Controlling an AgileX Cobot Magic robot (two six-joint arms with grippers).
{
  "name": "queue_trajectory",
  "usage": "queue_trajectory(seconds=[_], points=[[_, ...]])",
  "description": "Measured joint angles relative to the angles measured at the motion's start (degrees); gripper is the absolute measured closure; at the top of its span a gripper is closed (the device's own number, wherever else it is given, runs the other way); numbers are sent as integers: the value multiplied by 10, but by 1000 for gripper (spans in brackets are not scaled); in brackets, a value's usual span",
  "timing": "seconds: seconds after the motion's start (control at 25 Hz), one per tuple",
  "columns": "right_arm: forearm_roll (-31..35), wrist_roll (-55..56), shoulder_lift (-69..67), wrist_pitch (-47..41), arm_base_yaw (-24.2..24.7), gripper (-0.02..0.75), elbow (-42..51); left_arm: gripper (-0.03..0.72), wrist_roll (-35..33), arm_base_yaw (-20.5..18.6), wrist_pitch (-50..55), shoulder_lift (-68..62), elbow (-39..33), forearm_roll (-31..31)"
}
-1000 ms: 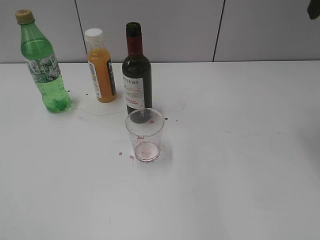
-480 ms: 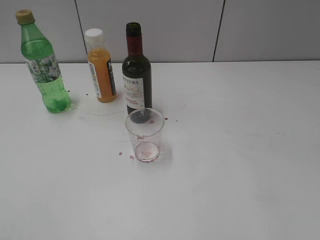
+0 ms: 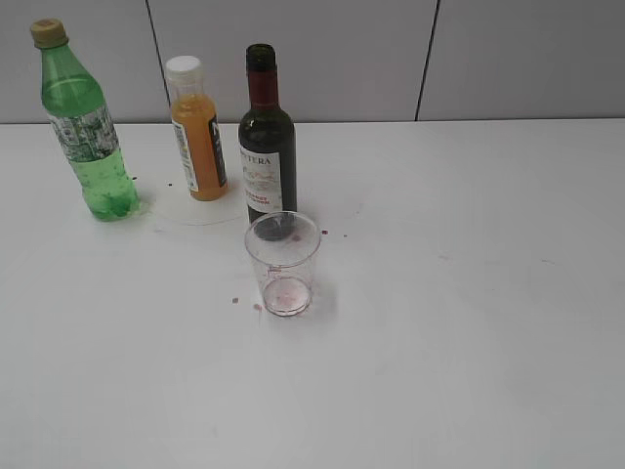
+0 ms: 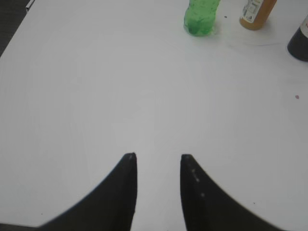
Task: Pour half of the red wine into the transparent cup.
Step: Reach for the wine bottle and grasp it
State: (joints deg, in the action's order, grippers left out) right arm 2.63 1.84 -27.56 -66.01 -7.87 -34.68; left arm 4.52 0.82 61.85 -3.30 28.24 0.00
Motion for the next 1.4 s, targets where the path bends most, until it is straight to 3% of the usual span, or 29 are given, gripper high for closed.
queue_trajectory(seconds=[0.4, 0.96, 1.4], points=[[1, -2, 129, 49, 0, 166, 58, 449, 0, 0, 0, 0, 0, 0], [1, -4, 267, 58, 0, 167, 60, 449, 0, 0, 0, 0, 0, 0], [1, -5, 279, 58, 0, 167, 60, 445, 0, 0, 0, 0, 0, 0]])
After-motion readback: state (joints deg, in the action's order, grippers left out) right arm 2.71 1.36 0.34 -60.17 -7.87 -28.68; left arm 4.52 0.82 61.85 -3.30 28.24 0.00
